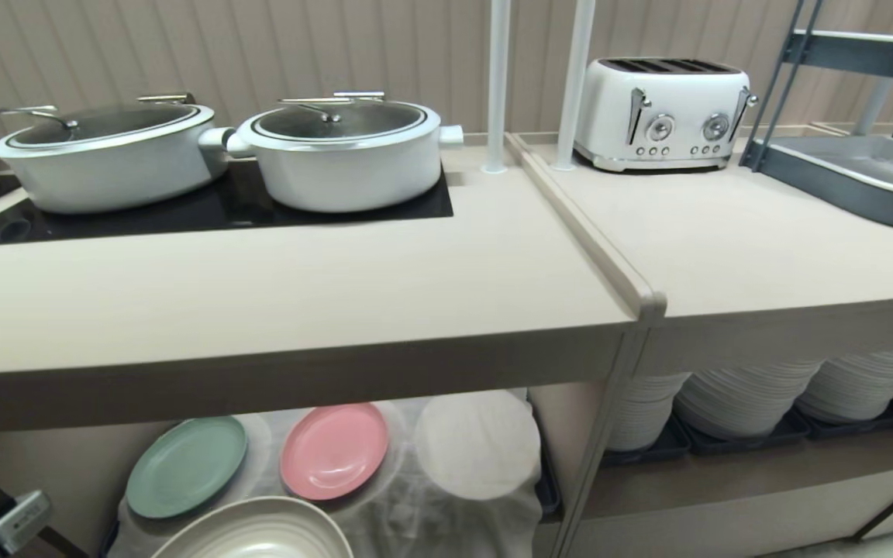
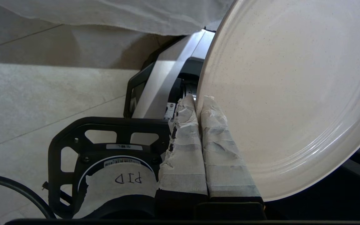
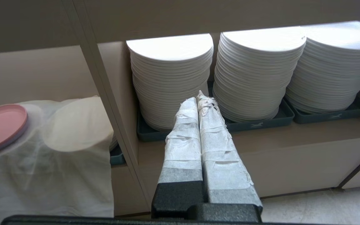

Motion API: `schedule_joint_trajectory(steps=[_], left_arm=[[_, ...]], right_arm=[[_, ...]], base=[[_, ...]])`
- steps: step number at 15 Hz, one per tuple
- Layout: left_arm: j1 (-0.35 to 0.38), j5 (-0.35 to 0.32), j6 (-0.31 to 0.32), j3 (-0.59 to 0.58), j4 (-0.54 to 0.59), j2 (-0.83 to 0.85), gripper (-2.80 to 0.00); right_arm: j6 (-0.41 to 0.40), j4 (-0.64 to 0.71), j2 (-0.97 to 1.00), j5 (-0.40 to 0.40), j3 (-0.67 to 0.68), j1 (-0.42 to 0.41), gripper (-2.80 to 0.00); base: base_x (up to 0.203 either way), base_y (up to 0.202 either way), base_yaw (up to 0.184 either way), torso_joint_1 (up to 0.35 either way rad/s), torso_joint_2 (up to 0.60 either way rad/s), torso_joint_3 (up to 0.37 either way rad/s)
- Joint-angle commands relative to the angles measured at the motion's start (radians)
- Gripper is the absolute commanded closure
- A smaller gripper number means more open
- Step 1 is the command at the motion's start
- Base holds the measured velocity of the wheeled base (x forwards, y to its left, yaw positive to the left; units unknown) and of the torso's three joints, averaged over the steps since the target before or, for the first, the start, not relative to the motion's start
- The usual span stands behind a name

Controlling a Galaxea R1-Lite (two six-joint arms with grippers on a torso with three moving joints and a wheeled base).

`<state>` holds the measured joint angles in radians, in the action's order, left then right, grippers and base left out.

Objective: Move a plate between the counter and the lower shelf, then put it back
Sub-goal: Put the plate in the cupboard

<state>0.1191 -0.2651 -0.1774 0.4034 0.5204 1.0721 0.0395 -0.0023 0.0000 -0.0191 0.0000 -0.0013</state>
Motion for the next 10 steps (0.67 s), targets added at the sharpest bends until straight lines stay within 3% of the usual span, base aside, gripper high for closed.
schedule_joint_trajectory(steps=[1, 10], left_arm=[[0.001, -0.002, -0.002, -0.002, 0.003, 0.002, 0.0], [0.001, -0.002, -0.002, -0.002, 0.003, 0.002, 0.0]], right_arm=[[0.0, -0.001, 0.0, -0.001, 0.0, 0.0, 0.0], [0.0, -0.001, 0.0, 0.0, 0.0, 0.001, 0.0]], base=[[0.0, 0.0, 0.0, -0.227, 0.51, 0.29], [0.0, 0.0, 0.0, -0.205, 0.49, 0.287]])
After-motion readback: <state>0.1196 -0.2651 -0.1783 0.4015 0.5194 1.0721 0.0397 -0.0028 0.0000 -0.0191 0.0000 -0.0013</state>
